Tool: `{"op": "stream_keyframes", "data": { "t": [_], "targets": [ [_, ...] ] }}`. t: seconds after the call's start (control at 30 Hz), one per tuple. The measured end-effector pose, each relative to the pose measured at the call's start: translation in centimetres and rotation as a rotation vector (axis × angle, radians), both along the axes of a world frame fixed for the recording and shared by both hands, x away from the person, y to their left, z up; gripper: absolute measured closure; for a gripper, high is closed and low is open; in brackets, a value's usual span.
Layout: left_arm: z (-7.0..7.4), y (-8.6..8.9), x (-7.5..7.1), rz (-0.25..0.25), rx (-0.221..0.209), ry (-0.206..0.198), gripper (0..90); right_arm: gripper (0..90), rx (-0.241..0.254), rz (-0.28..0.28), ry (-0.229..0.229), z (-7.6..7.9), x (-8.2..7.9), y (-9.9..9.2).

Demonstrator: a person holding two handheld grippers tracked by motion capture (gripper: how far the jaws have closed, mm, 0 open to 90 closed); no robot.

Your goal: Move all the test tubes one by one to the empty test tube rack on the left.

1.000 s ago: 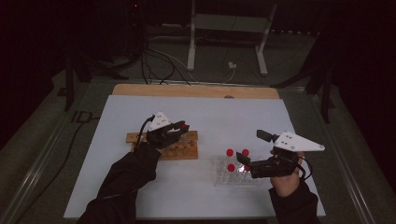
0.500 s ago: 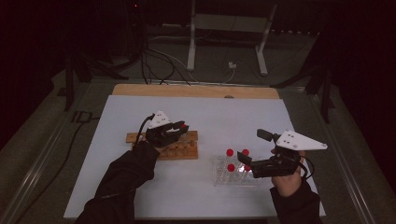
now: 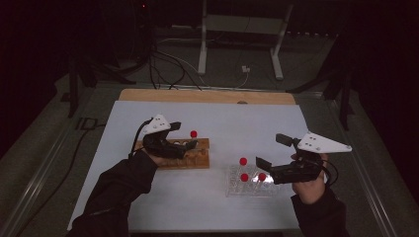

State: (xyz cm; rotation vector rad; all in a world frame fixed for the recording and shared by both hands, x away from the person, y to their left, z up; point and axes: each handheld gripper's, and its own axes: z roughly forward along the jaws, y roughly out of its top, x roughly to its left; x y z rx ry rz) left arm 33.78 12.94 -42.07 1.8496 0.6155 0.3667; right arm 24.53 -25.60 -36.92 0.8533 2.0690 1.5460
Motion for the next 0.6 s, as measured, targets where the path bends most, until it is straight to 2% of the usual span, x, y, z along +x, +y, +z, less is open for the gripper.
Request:
{"op": "stream_keyframes", "data": {
  "t": [0.07,0.27,0.4,0.6],
  "targets": [
    [0.1,0.4,-0.7,-0.01,0.0,0.009,2.3,0.0,-0.003,0.001,0.008,-0.3,0.1,-0.2],
    [0.0,1.9,-3.0,-0.04,-0.002,0.002,1.7,0.0,-0.011,-0.03,0.035,-1.5,0.0,-1.0],
    [-0.6,3.0,-4.4,-0.043,-0.01,0.004,1.7,0.0,-0.013,-0.048,0.043,-2.5,-0.3,-1.5],
    [-2.0,4.0,-6.0,-0.044,-0.015,0.005,1.7,0.0,-0.042,-0.075,0.087,-4.3,-0.6,-1.7]
  ]
}}
